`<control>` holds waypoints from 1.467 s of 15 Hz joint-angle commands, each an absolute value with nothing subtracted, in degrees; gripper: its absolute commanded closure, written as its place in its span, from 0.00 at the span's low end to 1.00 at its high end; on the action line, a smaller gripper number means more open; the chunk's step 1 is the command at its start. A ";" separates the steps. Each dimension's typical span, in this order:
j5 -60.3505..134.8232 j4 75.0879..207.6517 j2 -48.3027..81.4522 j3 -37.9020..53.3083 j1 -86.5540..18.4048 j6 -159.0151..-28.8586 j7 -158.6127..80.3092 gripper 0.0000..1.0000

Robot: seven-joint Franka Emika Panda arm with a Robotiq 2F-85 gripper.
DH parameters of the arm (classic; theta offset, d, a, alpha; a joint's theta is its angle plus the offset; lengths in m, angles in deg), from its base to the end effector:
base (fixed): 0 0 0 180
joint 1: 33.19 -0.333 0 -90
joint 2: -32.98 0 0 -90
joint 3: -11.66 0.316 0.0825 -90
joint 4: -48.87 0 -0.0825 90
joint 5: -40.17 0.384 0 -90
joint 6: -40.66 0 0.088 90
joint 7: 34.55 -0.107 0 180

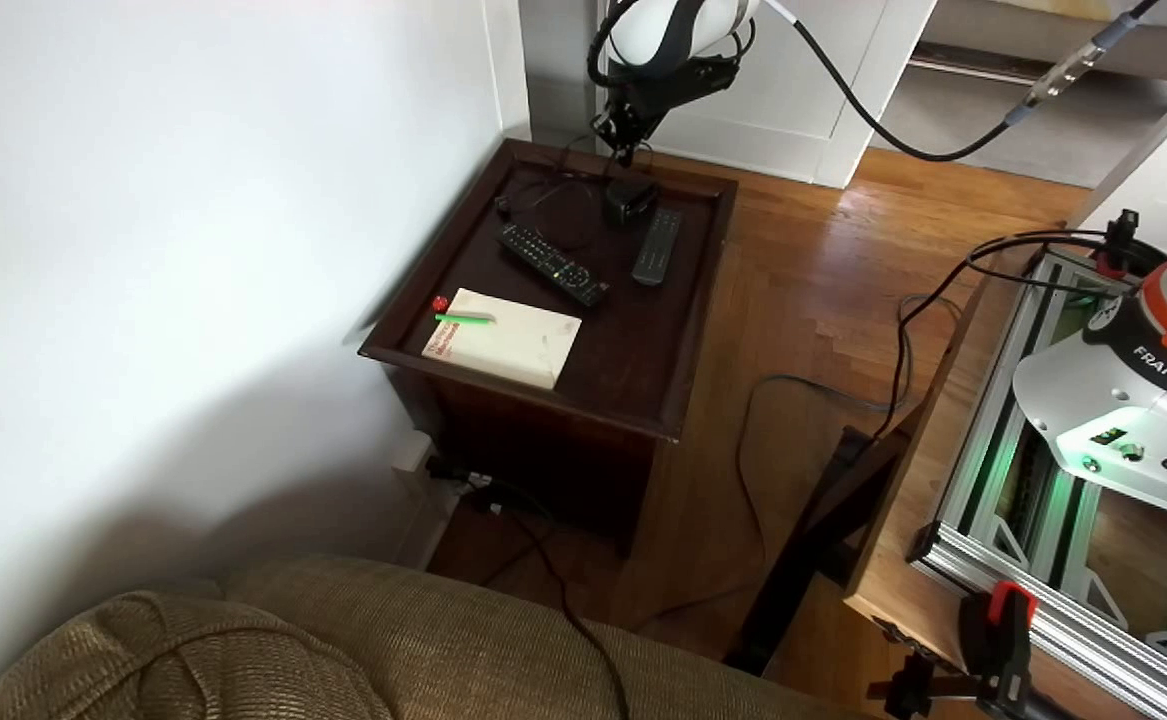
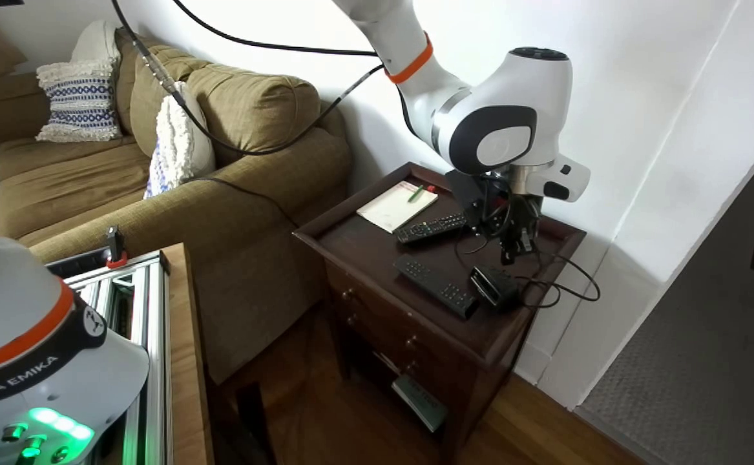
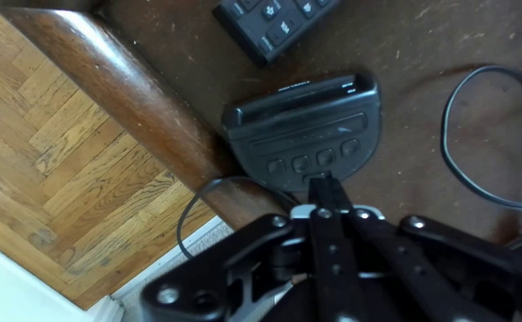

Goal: Push a button on the black appliance

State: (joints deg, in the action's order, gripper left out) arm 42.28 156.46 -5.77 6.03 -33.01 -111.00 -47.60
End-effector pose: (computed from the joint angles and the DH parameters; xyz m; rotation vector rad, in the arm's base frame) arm 0.6386 -0.0629 0.1574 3.0589 -0.5192 0.1537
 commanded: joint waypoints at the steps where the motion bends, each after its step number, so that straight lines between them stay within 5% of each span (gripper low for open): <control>1: 42.14 154.89 -6.92 5.17 -33.98 -110.01 -48.92 1.00; 22: 41.98 153.77 -8.87 4.53 -34.77 -110.23 -49.75 1.00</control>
